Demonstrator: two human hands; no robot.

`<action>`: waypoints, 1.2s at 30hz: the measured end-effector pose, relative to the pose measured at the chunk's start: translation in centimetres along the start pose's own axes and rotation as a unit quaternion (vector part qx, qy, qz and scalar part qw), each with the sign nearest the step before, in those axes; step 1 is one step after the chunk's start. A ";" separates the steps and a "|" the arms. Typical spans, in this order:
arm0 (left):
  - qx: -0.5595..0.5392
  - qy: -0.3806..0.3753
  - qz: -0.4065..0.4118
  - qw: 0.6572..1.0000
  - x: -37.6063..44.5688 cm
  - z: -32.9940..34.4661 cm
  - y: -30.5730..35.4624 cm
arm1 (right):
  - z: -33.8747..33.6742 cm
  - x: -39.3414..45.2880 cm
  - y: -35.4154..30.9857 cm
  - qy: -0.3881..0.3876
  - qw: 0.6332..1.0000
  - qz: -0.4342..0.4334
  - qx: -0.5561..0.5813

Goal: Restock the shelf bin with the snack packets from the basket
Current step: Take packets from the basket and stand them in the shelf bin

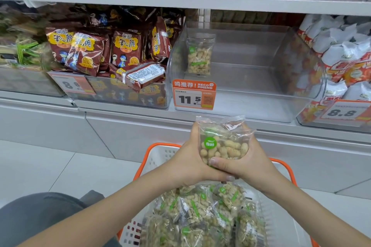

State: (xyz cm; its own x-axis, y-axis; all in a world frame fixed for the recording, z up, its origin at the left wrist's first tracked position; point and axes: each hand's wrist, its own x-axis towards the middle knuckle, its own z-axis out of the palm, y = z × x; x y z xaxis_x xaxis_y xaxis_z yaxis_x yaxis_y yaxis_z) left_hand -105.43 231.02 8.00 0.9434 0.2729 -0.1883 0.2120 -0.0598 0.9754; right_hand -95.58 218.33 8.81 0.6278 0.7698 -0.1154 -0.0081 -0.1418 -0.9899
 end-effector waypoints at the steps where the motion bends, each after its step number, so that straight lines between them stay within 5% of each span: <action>1: 0.020 -0.004 0.005 1.000 0.1 -0.1 0.5 | 0.0 -0.1 -0.3 0.009 1.000 -0.008 -0.004; 4: 0.068 -0.010 0.064 0.996 0.6 -0.9 2.9 | -0.6 0.4 -2.6 0.048 0.997 -0.054 -0.017; 6: 0.213 0.039 0.148 0.965 1.2 -2.5 4.5 | -1.6 1.6 -5.3 0.096 0.992 -0.087 -0.011; 10: 0.606 0.148 0.290 0.726 3.4 -7.0 4.5 | -4.2 6.8 -10.3 0.143 0.982 -0.118 -0.026; 13: 0.695 0.134 0.228 0.669 4.5 -8.7 3.5 | -4.5 12.6 -11.7 0.120 0.988 -0.091 -0.023; 16: 0.708 0.138 0.227 0.654 4.7 -8.6 3.0 | -2.7 17.8 -11.1 0.128 0.987 -0.067 -0.072; 23: 0.678 0.136 0.255 0.676 4.4 -9.0 2.9 | 2.4 23.5 -8.8 0.153 0.977 0.018 -0.147; 28: 0.665 0.128 0.256 0.690 4.6 -8.9 3.1 | 2.4 23.8 -8.4 0.116 0.908 0.102 -0.390; 36: 0.667 0.101 0.220 0.705 4.1 -8.2 3.0 | 2.2 24.7 -7.1 0.124 0.950 0.061 -0.280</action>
State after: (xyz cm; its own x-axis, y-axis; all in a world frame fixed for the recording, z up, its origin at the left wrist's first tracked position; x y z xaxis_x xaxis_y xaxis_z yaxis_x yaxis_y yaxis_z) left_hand -102.95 239.82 11.12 0.9658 0.0681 0.2504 0.0872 -0.9940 -0.0661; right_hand -81.77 239.72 12.82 0.8133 0.5660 -0.1348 0.2787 -0.5824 -0.7637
